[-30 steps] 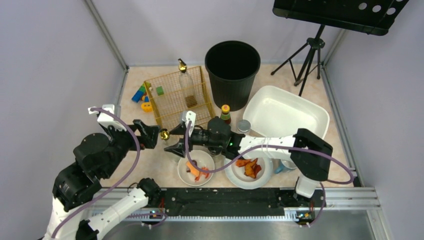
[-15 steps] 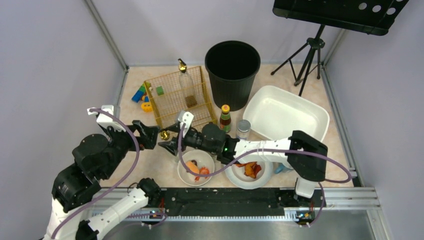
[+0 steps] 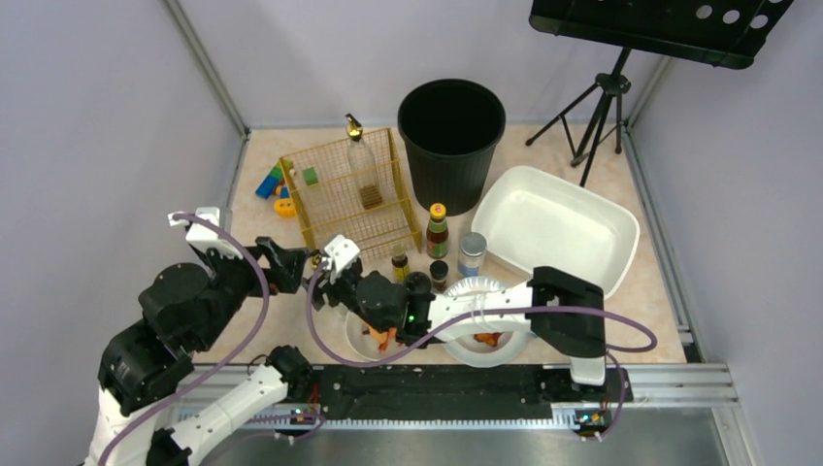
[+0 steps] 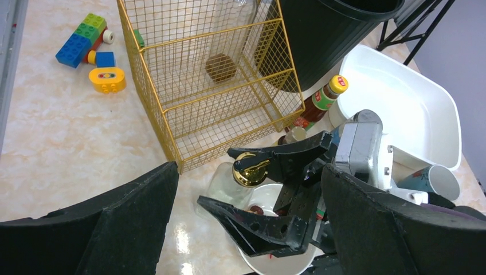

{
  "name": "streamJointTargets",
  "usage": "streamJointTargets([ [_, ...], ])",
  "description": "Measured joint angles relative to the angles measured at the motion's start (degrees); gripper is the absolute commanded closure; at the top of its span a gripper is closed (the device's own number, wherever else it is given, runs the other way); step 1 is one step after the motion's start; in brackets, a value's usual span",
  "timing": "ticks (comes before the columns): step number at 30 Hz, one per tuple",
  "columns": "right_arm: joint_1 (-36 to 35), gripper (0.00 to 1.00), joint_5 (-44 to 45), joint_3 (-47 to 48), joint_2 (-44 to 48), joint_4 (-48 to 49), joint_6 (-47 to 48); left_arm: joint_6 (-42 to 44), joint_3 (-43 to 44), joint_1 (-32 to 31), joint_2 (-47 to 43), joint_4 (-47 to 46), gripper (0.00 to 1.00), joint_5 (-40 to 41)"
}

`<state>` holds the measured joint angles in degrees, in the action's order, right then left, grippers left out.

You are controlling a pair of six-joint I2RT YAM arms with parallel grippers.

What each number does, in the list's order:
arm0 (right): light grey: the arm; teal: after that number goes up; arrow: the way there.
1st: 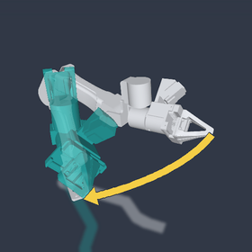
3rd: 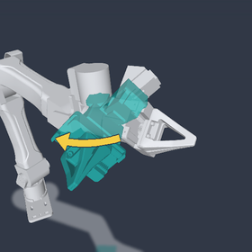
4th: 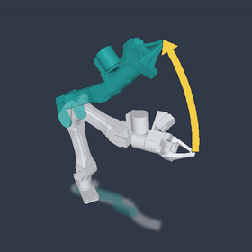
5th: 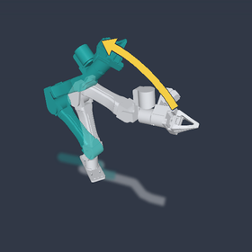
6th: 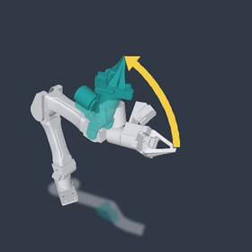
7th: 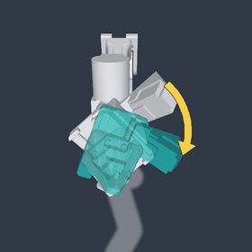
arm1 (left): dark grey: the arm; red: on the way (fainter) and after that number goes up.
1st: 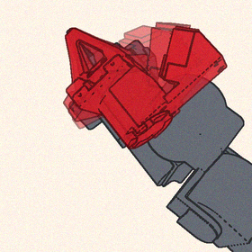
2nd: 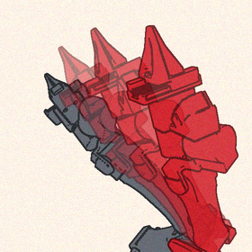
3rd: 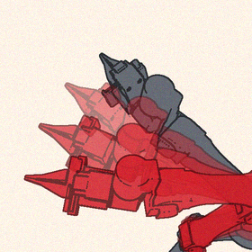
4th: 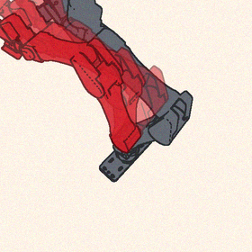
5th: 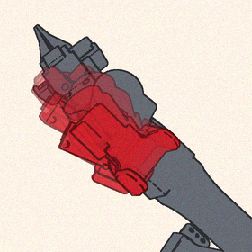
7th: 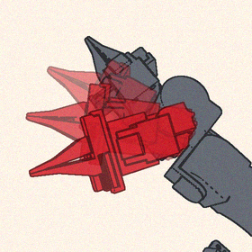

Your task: Clear the kitchen counter

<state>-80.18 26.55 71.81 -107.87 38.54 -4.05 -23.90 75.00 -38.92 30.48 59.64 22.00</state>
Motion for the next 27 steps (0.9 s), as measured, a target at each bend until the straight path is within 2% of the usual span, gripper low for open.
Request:
streamJointTargets([
  [10, -2.1, 0.41, 14.0, 5.9, -4.3, -2.1, 1.0, 0.0, 2.0, 0.0, -0.4, 1.8, 0.01, 0.0],
  [23, -3.9, 0.42, 23.2, 5.9, -4.3, -0.4, 4.9, 0.0, 2.4, 0.0, -0.4, 1.9, 0.01, -0.1],
  [27, -4.8, 0.47, 24.4, 5.9, -4.3, 0.0, 5.4, 0.0, 2.4, 0.0, -0.4, 1.9, 0.01, -0.1],
])
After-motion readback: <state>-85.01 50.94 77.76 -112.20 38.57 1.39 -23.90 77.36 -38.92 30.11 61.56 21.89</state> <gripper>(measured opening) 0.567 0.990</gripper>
